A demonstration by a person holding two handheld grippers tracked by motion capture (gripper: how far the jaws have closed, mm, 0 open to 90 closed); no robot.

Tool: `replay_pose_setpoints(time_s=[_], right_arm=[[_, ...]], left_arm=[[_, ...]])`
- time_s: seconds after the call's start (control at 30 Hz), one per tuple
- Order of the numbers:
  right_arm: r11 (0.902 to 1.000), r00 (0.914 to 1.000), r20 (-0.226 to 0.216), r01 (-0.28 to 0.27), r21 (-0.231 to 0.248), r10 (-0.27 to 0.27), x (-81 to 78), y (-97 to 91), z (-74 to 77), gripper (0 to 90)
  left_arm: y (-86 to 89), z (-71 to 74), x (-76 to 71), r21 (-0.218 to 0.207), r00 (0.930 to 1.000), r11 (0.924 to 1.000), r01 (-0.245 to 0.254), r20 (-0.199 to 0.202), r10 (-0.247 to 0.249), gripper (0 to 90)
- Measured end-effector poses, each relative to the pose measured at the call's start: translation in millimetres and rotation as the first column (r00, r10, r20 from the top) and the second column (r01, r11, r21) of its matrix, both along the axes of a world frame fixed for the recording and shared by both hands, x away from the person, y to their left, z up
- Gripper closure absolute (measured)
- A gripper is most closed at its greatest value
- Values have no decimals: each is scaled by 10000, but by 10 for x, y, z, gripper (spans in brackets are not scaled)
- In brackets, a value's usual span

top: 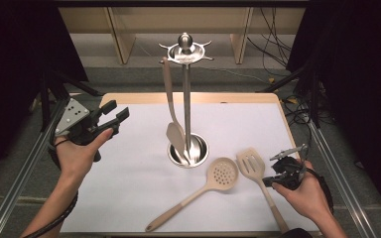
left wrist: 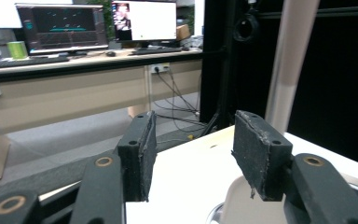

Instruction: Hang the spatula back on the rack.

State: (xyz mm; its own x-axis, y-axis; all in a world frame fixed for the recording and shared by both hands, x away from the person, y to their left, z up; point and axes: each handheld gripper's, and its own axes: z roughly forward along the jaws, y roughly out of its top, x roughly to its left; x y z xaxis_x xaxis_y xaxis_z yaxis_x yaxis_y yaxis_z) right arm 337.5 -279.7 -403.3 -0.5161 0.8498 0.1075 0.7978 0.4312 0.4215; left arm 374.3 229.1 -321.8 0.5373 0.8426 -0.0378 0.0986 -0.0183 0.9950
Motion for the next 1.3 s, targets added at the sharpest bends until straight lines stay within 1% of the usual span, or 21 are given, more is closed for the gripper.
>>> replay_pose_setpoints(time_s=[0.03, 0.07, 0.17, 0.23, 0.4, 0.43, 0.53, 0.57, 0.6, 0.7, 0.77, 0.83, 0.87, 0.9, 0.93, 1.03, 1.13, 1.2, 1.23, 1.27, 1.3], right_arm=[[9998, 9992, -324, 218, 8, -218, -25, 6, -16, 900], [9999, 9995, -289, 120, -17, -121, -26, -5, -35, 900], [9986, 9966, -627, 535, -23, -535, -64, 7, -61, 900], [9994, 9974, -632, 346, -87, -351, -76, -12, -90, 900], [9987, 9912, -1234, 447, -224, -471, -96, 2, -178, 900], [9978, 9855, -1571, 608, -274, -643, -105, 19, -180, 900], [9972, 9812, -1801, 629, -406, -692, -104, 38, -218, 900], [9982, 9775, -2031, 523, -307, -575, -105, 33, -228, 900], [9957, 9626, -2548, 858, -358, -921, -125, 68, -222, 900], [9968, 9539, -2928, 501, -627, -663, -135, 47, -254, 900], [9962, 9510, -3014, 500, -708, -692, -136, 41, -255, 900], [9948, 9615, -2601, 719, -718, -882, -123, 18, -223, 843], [9928, 9632, -2464, 902, -791, -1072, -110, 7, -219, 811], [9939, 9710, -2221, 718, -841, -890, -98, -18, -244, 786], [9903, 9694, -2249, 736, -1175, -987, -86, -31, -243, 756], [9860, 9746, -2015, 676, -1523, -980, -69, -53, -251, 699], [9848, 9683, -2259, 716, -1582, -1067, -61, -52, -256, 669], [9865, 9688, -2323, 509, -1557, -866, -50, -57, -308, 655], [9845, 9633, -2551, 406, -1708, -840, -48, -44, -322, 645], [9820, 9488, -2952, 607, -1788, -1124, -58, -17, -331, 645], [9818, 9473, -2990, 630, -1790, -1153, -58, -9, -357, 650]], left_arm=[[8, -7, -5, 10, 10000, 10000, -23, -39, 24, 479], [14, -18, -11, -30, 9999, 10000, -58, -83, 57, 479], [31, -39, -17, -42, 9998, 9999, -98, -159, 98, 477], [44, -45, -14, -39, 9997, 9999, -99, -207, 98, 476], [67, -62, 24, -67, 9995, 9998, -161, -272, 159, 472], [64, -68, 32, -90, 9995, 9999, -143, -290, 140, 472], [55, -80, 52, -74, 9994, 9999, -106, -335, 103, 471], [53, -84, 57, -68, 9993, 9999, -92, -354, 90, 471], [50, -89, 61, -51, 9993, 10000, -81, -370, 79, 470], [40, -102, 68, -19, 9991, 10000, -63, -414, 62, 470], [35, -105, 68, 16, 9992, 10000, -55, -407, 55, 470], [32, -101, 64, 7, 9991, 10000, -49, -413, 49, 470], [30, -98, 63, -10, 9992, 10000, -45, -400, 45, 470], [28, -96, 62, -10, 9992, 10000, -41, -387, 40, 470], [26, -94, 60, -16, 9993, 10000, -25, -385, 24, 470], [29, -95, 58, -19, 9992, 10000, -16, -400, 15, 469], [38, -96, 64, -42, 9991, 10000, -35, -415, 33, 469], [43, -95, 67, -65, 9992, 10000, -49, -407, 47, 470], [46, -95, 67, -62, 9991, 10000, -50, -414, 47, 470], [48, -95, 68, -52, 9991, 10000, -59, -419, 57, 469], [51, -95, 69, -35, 9991, 10000, -61, -425, 60, 469]])
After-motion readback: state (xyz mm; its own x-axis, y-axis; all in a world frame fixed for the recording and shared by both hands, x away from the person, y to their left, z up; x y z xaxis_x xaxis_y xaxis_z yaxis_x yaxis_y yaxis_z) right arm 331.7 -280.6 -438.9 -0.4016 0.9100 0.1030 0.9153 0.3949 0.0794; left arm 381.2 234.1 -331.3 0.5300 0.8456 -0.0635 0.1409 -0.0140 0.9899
